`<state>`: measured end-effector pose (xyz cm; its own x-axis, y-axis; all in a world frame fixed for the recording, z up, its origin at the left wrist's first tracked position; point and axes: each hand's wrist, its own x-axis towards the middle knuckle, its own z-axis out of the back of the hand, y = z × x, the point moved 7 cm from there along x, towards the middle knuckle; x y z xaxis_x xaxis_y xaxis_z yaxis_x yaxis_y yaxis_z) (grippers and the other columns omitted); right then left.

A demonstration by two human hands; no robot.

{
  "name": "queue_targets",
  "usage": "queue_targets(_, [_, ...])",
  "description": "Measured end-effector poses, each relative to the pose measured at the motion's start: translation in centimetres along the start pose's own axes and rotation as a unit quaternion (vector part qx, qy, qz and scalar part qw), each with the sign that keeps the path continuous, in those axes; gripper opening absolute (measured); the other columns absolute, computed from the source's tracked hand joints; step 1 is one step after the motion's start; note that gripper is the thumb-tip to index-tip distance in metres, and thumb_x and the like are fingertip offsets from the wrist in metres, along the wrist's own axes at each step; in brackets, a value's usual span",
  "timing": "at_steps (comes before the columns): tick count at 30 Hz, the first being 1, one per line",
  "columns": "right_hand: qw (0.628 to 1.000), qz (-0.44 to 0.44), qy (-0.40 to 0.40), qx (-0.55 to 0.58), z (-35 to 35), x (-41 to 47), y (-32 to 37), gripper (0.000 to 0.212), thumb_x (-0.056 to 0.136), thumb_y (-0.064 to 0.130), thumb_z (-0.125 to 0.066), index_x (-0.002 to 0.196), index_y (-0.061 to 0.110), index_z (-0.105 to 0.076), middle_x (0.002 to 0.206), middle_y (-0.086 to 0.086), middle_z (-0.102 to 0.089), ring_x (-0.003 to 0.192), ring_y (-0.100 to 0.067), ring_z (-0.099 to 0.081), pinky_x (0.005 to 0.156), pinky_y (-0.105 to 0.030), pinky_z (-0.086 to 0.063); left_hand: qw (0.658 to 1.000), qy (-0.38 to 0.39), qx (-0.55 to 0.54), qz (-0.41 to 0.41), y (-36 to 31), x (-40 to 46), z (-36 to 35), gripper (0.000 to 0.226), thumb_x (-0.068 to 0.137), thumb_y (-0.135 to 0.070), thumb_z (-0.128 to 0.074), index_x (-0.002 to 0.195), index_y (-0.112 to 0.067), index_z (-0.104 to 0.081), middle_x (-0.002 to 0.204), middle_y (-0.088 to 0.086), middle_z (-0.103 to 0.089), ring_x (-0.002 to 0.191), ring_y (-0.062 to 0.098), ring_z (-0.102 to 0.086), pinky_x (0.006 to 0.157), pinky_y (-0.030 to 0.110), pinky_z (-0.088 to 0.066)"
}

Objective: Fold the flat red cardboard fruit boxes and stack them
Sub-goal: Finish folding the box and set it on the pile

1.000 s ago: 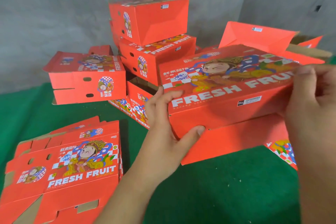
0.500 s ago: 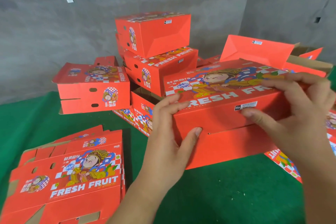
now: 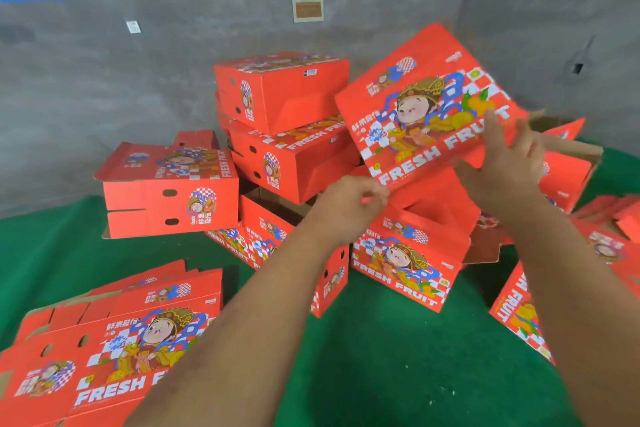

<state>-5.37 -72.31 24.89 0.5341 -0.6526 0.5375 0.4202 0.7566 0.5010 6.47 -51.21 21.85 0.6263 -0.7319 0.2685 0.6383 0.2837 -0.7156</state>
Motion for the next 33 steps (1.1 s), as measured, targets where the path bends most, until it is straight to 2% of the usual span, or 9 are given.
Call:
queue_targets(3, [0.987, 0.053, 0.035, 0.149, -1.1, -2.5, 0.8, 0.068, 0.096, 0.016, -0.066, 0.157, 0.012, -0.037, 0.15, -0.017, -0.049, 0.137, -0.036, -0.047, 0.113, -0.051, -0.038, 0.992, -0.043, -0.122, -0.002, 0.0, -1.4, -1.1, 0.018, 0.101, -0.015, -0.063, 0.116, -0.016, -0.073, 0.105, -0.009, -0.074, 0.101, 0.006, -0.068, 0.098, 0.027, -0.051])
queue_targets(8, [0.947, -0.002, 0.145, 0.285, -5.0, -8.7, 3.7, 0.06, 0.097, 0.014, -0.063, 0.153, 0.022, -0.042, 0.15, -0.003, -0.049, 0.126, -0.021, -0.056, 0.103, -0.036, -0.047, 0.932, -0.034, -0.331, 0.142, 1.7, -5.6, -5.7, 0.021, 0.106, -0.023, -0.059, 0.125, -0.019, -0.066, 0.119, 0.001, -0.071, 0.103, 0.02, -0.069, 0.095, 0.031, -0.053])
queue_targets(12, [0.926, -0.03, 0.19, 0.326, -6.7, -12.3, 5.1, 0.056, 0.096, 0.022, -0.06, 0.147, 0.04, -0.045, 0.148, 0.012, -0.05, 0.121, -0.007, -0.059, 0.102, -0.039, -0.052, 0.908, -0.024, -0.39, 0.15, 2.4, -7.9, -7.2, 0.026, 0.109, -0.012, -0.047, 0.126, -0.006, -0.064, 0.092, -0.007, -0.07, 0.072, 0.0, -0.061, 0.066, 0.01, -0.047])
queue_targets(18, [0.927, -0.097, 0.138, 0.336, -10.0, -15.8, 1.4, 0.04, 0.093, 0.021, -0.065, 0.127, 0.039, -0.056, 0.113, 0.046, -0.058, 0.105, 0.018, -0.057, 0.09, -0.015, -0.046, 0.896, -0.05, -0.37, 0.239, 5.9, -10.4, -8.7, 0.019, 0.106, -0.023, -0.056, 0.123, -0.029, -0.063, 0.115, 0.002, -0.074, 0.094, 0.013, -0.07, 0.079, 0.022, -0.05])
queue_targets(21, [0.925, -0.168, 0.16, 0.3, -11.9, -16.4, -2.3, 0.044, 0.094, 0.013, -0.064, 0.134, 0.028, -0.056, 0.105, 0.022, -0.068, 0.096, -0.001, -0.065, 0.086, -0.025, -0.05, 0.893, -0.055, -0.363, 0.258, 7.4, -10.7, -9.6, 0.021, 0.104, -0.022, -0.059, 0.122, -0.032, -0.064, 0.113, -0.005, -0.072, 0.083, 0.005, -0.068, 0.067, 0.017, -0.05])
queue_targets(25, [0.943, -0.167, 0.181, 0.224, -12.8, -17.5, -4.6, 0.044, 0.094, 0.014, -0.063, 0.138, 0.012, -0.059, 0.107, -0.01, -0.072, 0.1, -0.03, -0.067, 0.091, -0.041, -0.051, 0.892, -0.034, -0.349, 0.286, 9.4, -11.1, -11.2, 0.032, 0.104, -0.017, -0.056, 0.135, -0.025, -0.061, 0.126, 0.001, -0.071, 0.098, 0.009, -0.067, 0.078, 0.018, -0.05])
queue_targets(28, [0.979, -0.177, 0.083, 0.055, -10.9, -18.1, -7.2, 0.073, 0.084, 0.033, -0.074, 0.15, 0.031, -0.042, 0.147, -0.013, -0.039, 0.132, -0.041, -0.04, 0.112, -0.054, -0.033, 0.888, -0.027, -0.321, 0.328, 11.5, -12.4, -12.2, 0.032, 0.101, -0.02, -0.061, 0.133, -0.025, -0.059, 0.127, 0.006, -0.07, 0.109, 0.019, -0.07, 0.094, 0.034, -0.056])
queue_targets(31, [0.956, -0.225, 0.171, -0.079, -11.0, -18.5, -10.5, 0.111, 0.073, 0.063, -0.076, 0.155, 0.05, -0.003, 0.162, 0.004, 0.008, 0.147, -0.035, -0.007, 0.119, -0.06, -0.012, 0.88, -0.016, -0.312, 0.357, 13.0, -13.1, -12.8, 0.043, 0.096, -0.021, -0.068, 0.137, -0.026, -0.056, 0.129, -0.004, -0.069, 0.118, 0.017, -0.067, 0.102, 0.036, -0.051])
queue_targets(33, [0.946, -0.199, 0.224, -0.122, -11.6, -19.0, -11.5, 0.113, 0.072, 0.073, -0.073, 0.155, 0.052, 0.002, 0.162, 0.006, 0.022, 0.151, -0.037, -0.001, 0.12, -0.061, -0.01, 0.878, 0.0, -0.306, 0.369, 13.6, -13.2, -13.0, 0.048, 0.095, -0.023, -0.069, 0.14, -0.031, -0.056, 0.132, -0.01, -0.068, 0.122, 0.013, -0.063, 0.11, 0.039, -0.045])
